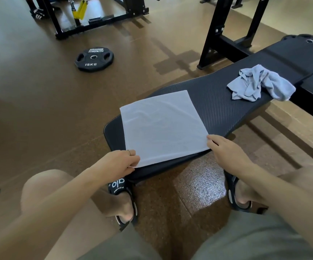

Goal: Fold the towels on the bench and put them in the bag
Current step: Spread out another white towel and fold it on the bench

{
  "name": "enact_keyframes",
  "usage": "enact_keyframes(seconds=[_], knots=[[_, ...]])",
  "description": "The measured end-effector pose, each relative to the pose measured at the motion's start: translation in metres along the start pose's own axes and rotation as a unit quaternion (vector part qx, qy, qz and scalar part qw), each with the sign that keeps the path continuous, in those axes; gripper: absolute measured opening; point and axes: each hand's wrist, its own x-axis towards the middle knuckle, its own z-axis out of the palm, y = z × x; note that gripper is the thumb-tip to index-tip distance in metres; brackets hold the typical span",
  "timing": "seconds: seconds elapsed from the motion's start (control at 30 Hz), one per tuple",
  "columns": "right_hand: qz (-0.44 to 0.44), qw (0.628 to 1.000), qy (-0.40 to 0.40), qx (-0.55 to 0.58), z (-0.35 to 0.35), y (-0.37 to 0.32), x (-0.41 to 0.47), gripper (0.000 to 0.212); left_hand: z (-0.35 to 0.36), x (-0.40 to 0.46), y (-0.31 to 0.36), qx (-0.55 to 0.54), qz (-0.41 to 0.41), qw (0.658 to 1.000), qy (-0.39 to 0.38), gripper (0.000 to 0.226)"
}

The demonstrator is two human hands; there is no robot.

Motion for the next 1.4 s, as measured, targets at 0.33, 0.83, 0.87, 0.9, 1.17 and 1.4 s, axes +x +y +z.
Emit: enact_keyframes(seconds=[0.33, 0.83, 0.87, 0.9, 1.17, 1.4], knots=[[0.028, 1.000, -0.011, -0.005, -0.002, -0.009, 0.002, 0.041, 0.000, 0.000, 0.022, 0.117, 0.013, 0.989, 0.093, 0.030], [0.052, 0.994, -0.079, 0.062, 0.018, -0.086, 0.025, 0.066, 0.042, 0.014, 0.044, 0.151, 0.025, 0.982, 0.106, 0.033], [0.053, 0.993, -0.088, 0.063, 0.018, -0.086, 0.025, 0.068, 0.039, 0.013, 0.045, 0.160, 0.022, 0.982, 0.098, 0.029], [0.056, 0.992, -0.093, 0.070, 0.016, -0.087, 0.027, 0.070, 0.031, 0.014, 0.046, 0.143, 0.009, 0.985, 0.099, 0.036], [0.061, 0.992, -0.070, 0.085, 0.013, -0.103, 0.075, 0.073, 0.008, 0.067, 0.018, -0.107, -0.265, 0.955, 0.075, 0.070], [0.091, 0.987, -0.021, 0.133, 0.004, -0.112, 0.109, 0.073, 0.011, 0.080, -0.002, -0.064, -0.282, 0.948, 0.131, 0.071]])
